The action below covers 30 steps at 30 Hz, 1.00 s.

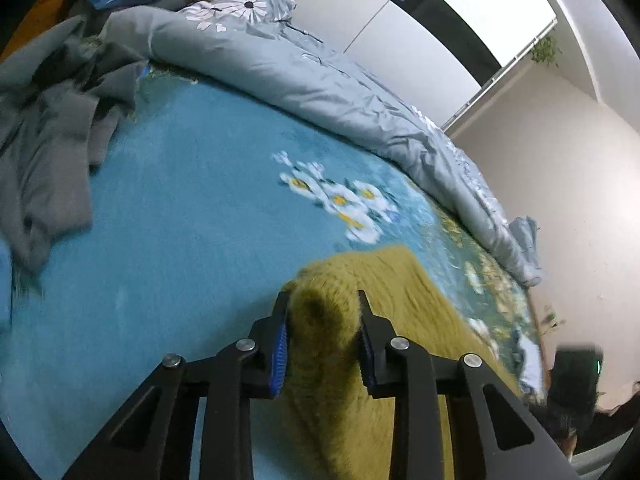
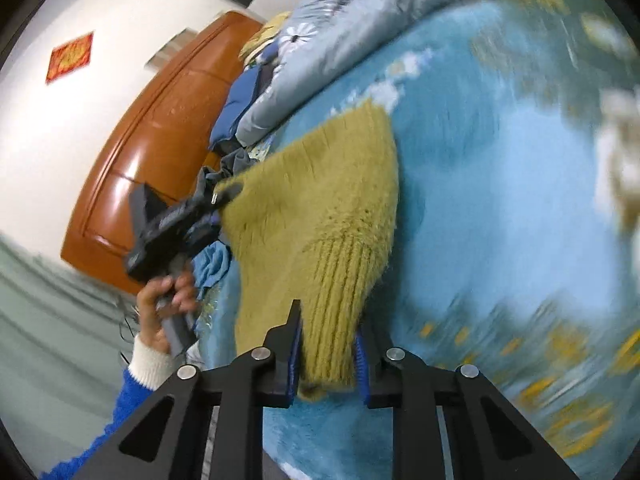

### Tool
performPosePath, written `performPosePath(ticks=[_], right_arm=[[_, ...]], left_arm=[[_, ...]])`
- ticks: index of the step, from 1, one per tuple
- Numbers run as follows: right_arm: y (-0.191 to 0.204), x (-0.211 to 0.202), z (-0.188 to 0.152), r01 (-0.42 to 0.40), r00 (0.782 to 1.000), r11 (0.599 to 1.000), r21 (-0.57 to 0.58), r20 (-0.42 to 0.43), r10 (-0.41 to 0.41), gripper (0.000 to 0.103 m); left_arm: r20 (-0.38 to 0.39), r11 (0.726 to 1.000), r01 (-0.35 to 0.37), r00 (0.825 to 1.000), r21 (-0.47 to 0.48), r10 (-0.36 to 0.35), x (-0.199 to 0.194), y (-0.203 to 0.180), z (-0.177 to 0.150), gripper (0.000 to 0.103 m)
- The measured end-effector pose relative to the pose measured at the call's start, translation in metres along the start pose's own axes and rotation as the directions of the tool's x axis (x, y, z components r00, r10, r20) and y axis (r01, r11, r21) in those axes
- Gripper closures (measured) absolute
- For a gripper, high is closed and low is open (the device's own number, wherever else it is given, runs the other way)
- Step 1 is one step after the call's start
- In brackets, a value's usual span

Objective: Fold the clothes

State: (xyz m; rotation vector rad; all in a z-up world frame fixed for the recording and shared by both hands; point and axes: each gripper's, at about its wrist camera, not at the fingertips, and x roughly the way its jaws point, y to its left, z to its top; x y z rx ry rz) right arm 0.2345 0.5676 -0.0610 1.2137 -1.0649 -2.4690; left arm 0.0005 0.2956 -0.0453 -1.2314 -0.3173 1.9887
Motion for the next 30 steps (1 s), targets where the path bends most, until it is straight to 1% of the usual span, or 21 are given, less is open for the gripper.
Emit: performPosePath(ticks=[3, 5, 6, 8, 9, 11, 13, 15, 17, 19, 20, 21, 24, 26, 27, 28, 29, 30], right_arm=[[0.000, -0.028, 0.034, 0.020, 0.999, 0.996, -0.089, -0.034, -0.023, 0.080], [-0.002, -0.042, 0.051, 0.026, 0.998, 0.991, -0.134, -0.050, -0.033, 0.080], [-0.004, -0.047, 0.058, 0.032, 0.998, 0.987, -0.157, -0.055, -0.041, 0.080], [-0.016, -0.049, 0.069, 0.040, 0.996, 0.985, -0.166, -0.077, -0.053, 0.080], [-0.025, -0.049, 0.071, 0.044, 0.994, 0.986, -0.161, -0.089, -0.059, 0.080], [-0.050, -0.037, 0.072, 0.069, 0.989, 0.986, -0.149, -0.119, -0.087, 0.080], [-0.076, -0.023, 0.069, 0.098, 0.985, 0.989, -0.112, -0.133, -0.112, 0.080], [-0.099, -0.017, 0.067, 0.084, 0.987, 0.995, -0.052, -0.129, -0.090, 0.080], [-0.119, -0.011, 0.062, 0.049, 0.992, 0.999, -0.002, -0.118, -0.049, 0.080], [-0.128, -0.010, 0.056, 0.027, 0.995, 0.999, 0.018, -0.095, -0.025, 0.078], [-0.129, -0.010, 0.055, 0.027, 0.996, 0.999, 0.028, -0.087, -0.024, 0.078], [-0.130, -0.009, 0.053, 0.028, 0.996, 0.999, 0.038, -0.081, -0.025, 0.074], [-0.126, -0.010, 0.050, 0.051, 0.997, 0.997, 0.049, -0.058, -0.048, 0.073], [-0.122, -0.011, 0.048, 0.079, 0.996, 0.996, 0.048, -0.045, -0.076, 0.069], [-0.121, -0.013, 0.047, 0.100, 0.994, 0.994, 0.052, -0.037, -0.098, 0.061], [-0.119, -0.016, 0.044, 0.126, 0.992, 0.990, 0.060, -0.021, -0.125, 0.051], [-0.117, -0.021, 0.041, 0.145, 0.989, 0.987, 0.065, 0.001, -0.145, 0.046], [-0.114, -0.026, 0.035, 0.159, 0.987, 0.984, 0.077, 0.027, -0.161, 0.037]], left_arm=[[0.025, 0.999, 0.039, 0.999, -0.018, -0.038, -0.020, -0.016, -0.028, 0.073], [0.039, 0.997, 0.073, 0.997, 0.001, -0.073, -0.029, -0.028, -0.050, 0.073], [0.029, 0.997, 0.080, 0.996, -0.001, -0.080, -0.028, -0.031, -0.060, 0.073], [0.002, 0.996, 0.092, 0.996, -0.013, -0.092, -0.019, -0.031, -0.075, 0.073], [-0.008, 0.996, 0.087, 0.996, -0.016, -0.087, -0.012, -0.028, -0.080, 0.073], [-0.029, 0.998, 0.046, 0.998, -0.034, -0.047, 0.006, -0.016, -0.087, 0.073], [-0.032, 0.995, 0.064, 0.997, -0.077, -0.067, 0.013, -0.002, -0.092, 0.072], [-0.036, 0.990, 0.089, 0.995, -0.105, -0.093, 0.018, 0.010, -0.092, 0.072], [-0.033, 0.991, 0.099, 0.994, -0.085, -0.102, 0.019, 0.010, -0.093, 0.070], [-0.031, 0.992, 0.107, 0.994, -0.062, -0.109, 0.018, 0.006, -0.092, 0.066], [-0.026, 0.991, 0.115, 0.993, -0.068, -0.117, 0.018, 0.006, -0.093, 0.063], [-0.021, 0.990, 0.124, 0.992, -0.074, -0.126, 0.018, 0.005, -0.093, 0.061], [-0.017, 0.985, 0.139, 0.990, -0.100, -0.141, 0.016, 0.005, -0.093, 0.053], [-0.012, 0.983, 0.152, 0.988, -0.098, -0.154, 0.009, 0.005, -0.091, 0.050], [-0.006, 0.985, 0.147, 0.989, -0.094, -0.148, 0.006, 0.005, -0.088, 0.049], [-0.001, 0.986, 0.141, 0.990, -0.089, -0.142, 0.002, 0.004, -0.085, 0.047], [0.003, 0.988, 0.127, 0.992, -0.087, -0.128, 0.000, 0.004, -0.078, 0.045], [0.007, 0.990, 0.113, 0.994, -0.085, -0.113, -0.002, 0.003, -0.071, 0.044]])
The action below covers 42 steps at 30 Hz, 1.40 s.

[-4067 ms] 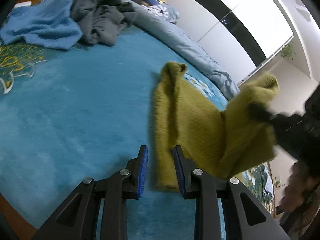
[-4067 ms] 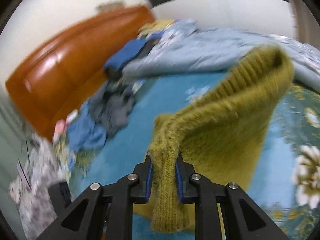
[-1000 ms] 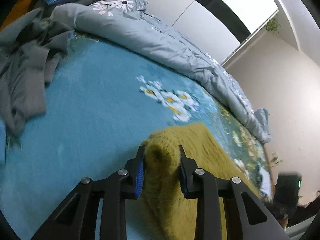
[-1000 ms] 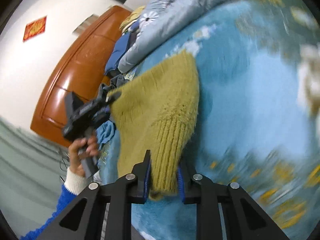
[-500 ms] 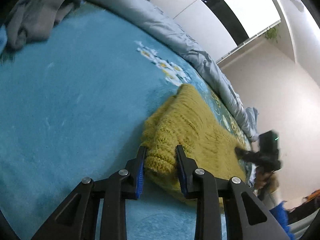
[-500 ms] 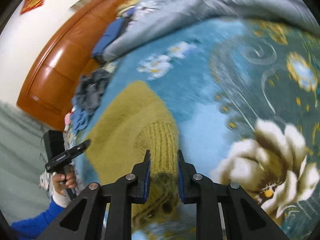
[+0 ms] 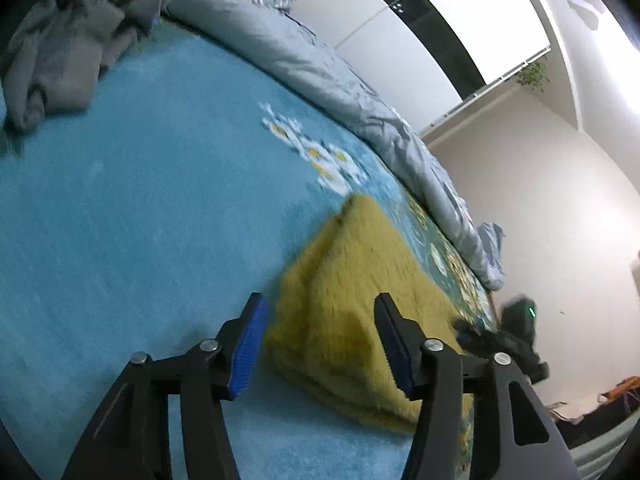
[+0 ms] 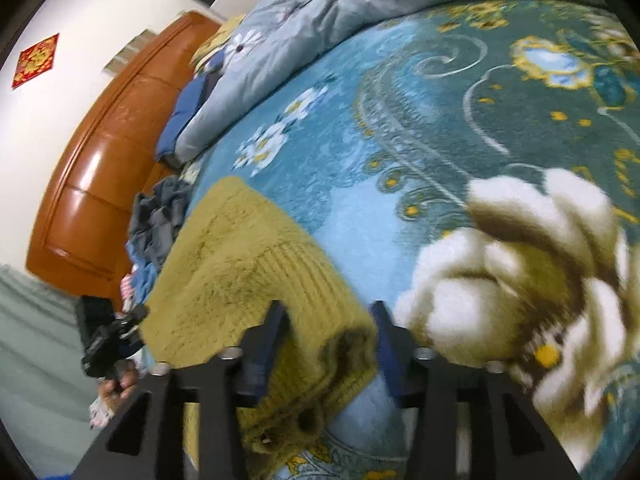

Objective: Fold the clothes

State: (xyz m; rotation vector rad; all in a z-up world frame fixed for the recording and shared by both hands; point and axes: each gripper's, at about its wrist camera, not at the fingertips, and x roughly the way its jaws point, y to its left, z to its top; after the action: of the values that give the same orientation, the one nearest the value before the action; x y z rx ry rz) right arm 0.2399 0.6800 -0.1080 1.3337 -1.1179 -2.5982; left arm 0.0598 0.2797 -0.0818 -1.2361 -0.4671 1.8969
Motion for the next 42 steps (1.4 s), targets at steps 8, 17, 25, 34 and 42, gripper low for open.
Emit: performPosePath(ticks=[8, 17, 25, 34, 42], right_arm=[[0.007, -0.014, -0.070, -0.068, 0.992, 0.979, 0.190, 0.113, 0.047, 0.032], [0.028, -0.003, -0.090, -0.034, 0.976, 0.964, 0.265, 0.215, -0.025, 0.030], [0.024, -0.001, -0.085, -0.040, 0.973, 0.939, 0.342, 0.228, -0.042, 0.056], [0.045, -0.024, -0.038, -0.056, 0.992, 0.985, 0.162, 0.125, 0.036, 0.068], [0.048, -0.038, -0.012, -0.049, 0.999, 0.999, -0.023, 0.024, 0.049, 0.068]], left_arm=[[-0.245, 0.989, -0.040, 0.967, 0.142, 0.074, 0.072, -0.016, 0.035, 0.043], [-0.381, 0.986, 0.031, 0.924, 0.166, 0.035, 0.119, -0.014, 0.047, 0.043], [-0.318, 0.979, 0.033, 0.947, 0.199, 0.033, 0.112, -0.026, 0.042, 0.069], [-0.219, 0.968, 0.039, 0.976, 0.248, 0.017, 0.050, -0.066, 0.021, 0.080], [-0.180, 0.975, 0.048, 0.984, 0.218, -0.008, 0.033, -0.056, -0.022, 0.080]])
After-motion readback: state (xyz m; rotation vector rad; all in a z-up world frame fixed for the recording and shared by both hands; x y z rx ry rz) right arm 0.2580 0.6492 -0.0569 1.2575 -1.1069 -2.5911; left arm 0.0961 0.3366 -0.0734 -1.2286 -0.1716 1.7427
